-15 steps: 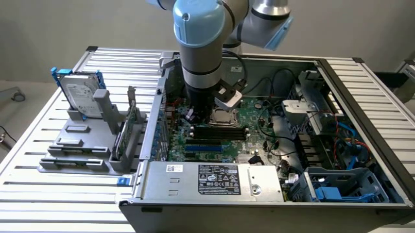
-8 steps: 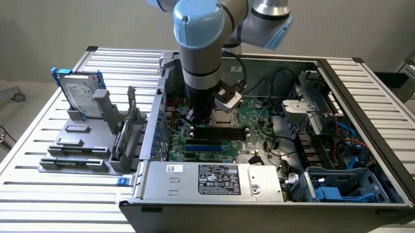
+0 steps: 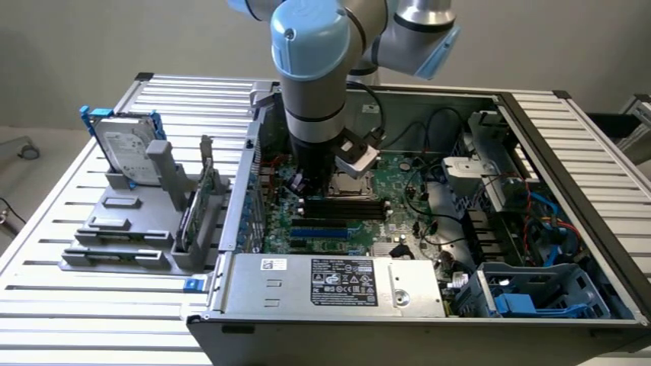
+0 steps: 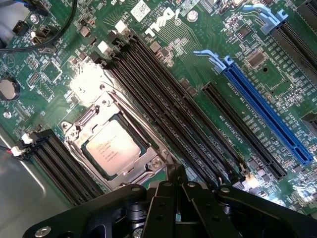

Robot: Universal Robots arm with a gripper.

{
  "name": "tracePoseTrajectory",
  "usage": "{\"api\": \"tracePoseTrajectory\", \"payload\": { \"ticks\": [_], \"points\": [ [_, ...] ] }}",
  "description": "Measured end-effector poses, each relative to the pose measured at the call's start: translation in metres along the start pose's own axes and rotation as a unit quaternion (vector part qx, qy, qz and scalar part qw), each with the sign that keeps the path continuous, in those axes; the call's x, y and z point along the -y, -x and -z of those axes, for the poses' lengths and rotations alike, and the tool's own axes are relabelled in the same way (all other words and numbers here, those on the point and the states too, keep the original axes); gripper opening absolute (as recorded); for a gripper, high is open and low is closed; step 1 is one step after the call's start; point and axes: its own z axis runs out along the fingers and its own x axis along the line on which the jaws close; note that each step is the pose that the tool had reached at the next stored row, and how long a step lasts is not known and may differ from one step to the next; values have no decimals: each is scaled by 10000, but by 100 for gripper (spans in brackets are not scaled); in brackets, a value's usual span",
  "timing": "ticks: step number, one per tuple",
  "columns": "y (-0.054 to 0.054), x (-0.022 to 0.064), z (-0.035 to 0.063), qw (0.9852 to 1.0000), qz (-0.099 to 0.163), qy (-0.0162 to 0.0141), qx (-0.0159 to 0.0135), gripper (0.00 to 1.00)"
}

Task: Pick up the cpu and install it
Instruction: 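Install the first cpu locking lever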

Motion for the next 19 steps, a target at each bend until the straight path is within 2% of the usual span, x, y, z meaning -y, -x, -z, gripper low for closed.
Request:
{"api": "tracePoseTrajectory", "payload": {
  "ticks": [3, 15, 19],
  "points": [
    [-9, 9, 29, 10000, 0, 0, 0, 11],
    [-121, 66, 540, 10000, 0, 0, 1, 11],
    [-116, 22, 568, 10000, -1, -3, 3, 11]
  ]
}}
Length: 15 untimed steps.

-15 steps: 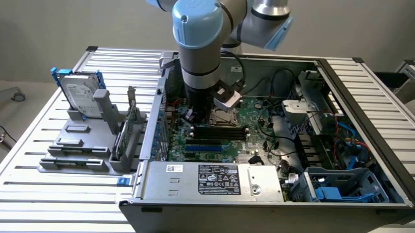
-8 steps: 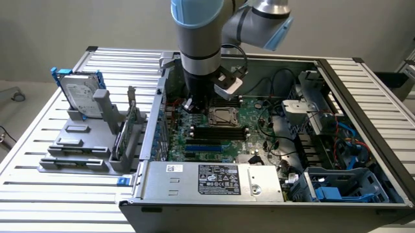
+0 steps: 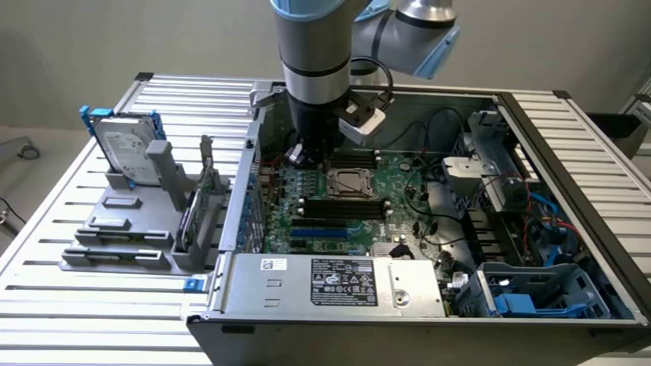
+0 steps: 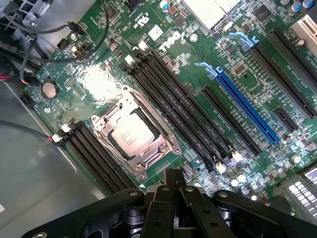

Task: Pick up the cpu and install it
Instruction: 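Install the first cpu locking lever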

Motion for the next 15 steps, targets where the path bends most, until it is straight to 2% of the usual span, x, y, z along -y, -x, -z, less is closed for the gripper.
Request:
{"api": "tracePoseTrajectory", "payload": {
  "ticks": [4, 8, 15],
  "points": [
    [-38, -113, -1, 10000, 0, 0, 0, 11],
    [25, -190, 0, 10000, -2, 0, 0, 11],
    [65, -211, -109, 10000, -3, -8, -17, 11]
  ]
}}
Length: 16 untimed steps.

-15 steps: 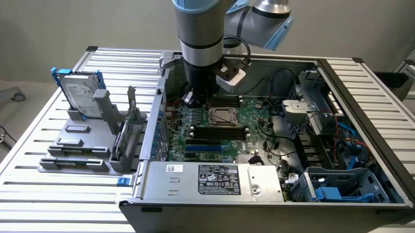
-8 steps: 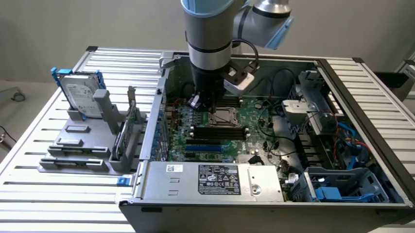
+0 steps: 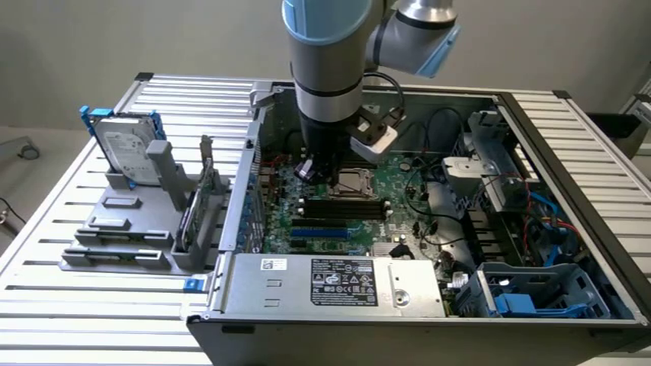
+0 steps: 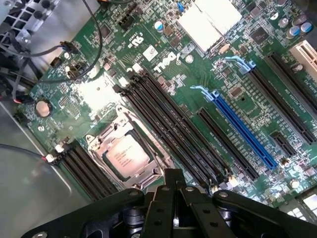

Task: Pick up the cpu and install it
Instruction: 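Install the first cpu locking lever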

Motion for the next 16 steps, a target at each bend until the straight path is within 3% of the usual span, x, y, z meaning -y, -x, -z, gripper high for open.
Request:
{"api": "tracePoseTrajectory", "payload": {
  "ticks": [4, 16],
  "points": [
    [15, -4, -66, 10000, -2, -20, -25, 11],
    [81, 31, -193, 10000, -7, -53, -62, 11]
  ]
}}
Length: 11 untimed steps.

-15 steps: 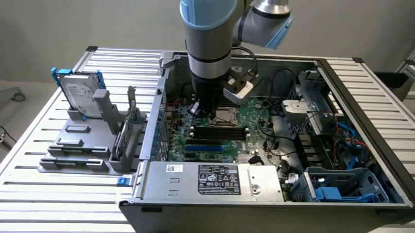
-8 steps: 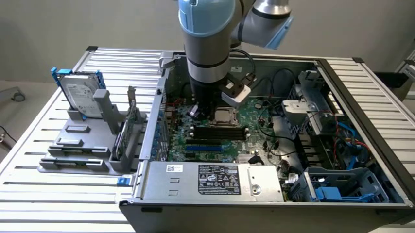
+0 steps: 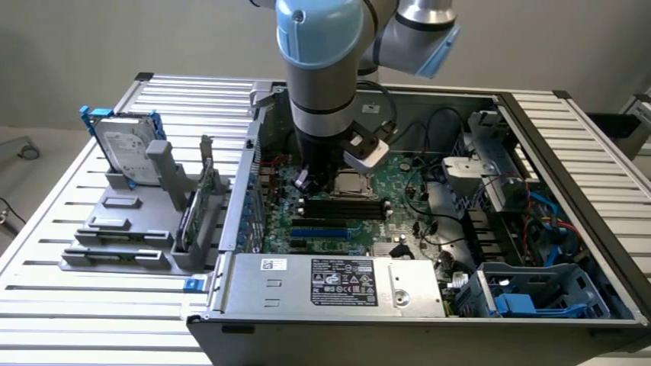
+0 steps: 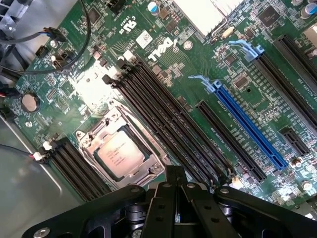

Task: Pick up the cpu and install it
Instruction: 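Install the first cpu locking lever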

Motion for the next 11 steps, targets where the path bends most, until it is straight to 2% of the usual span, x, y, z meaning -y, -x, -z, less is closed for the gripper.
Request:
{"api": "tracePoseTrajectory", "payload": {
  "ticks": [11],
  "points": [
    [34, 54, -109, 10000, -7, -41, -45, 11]
  ]
}}
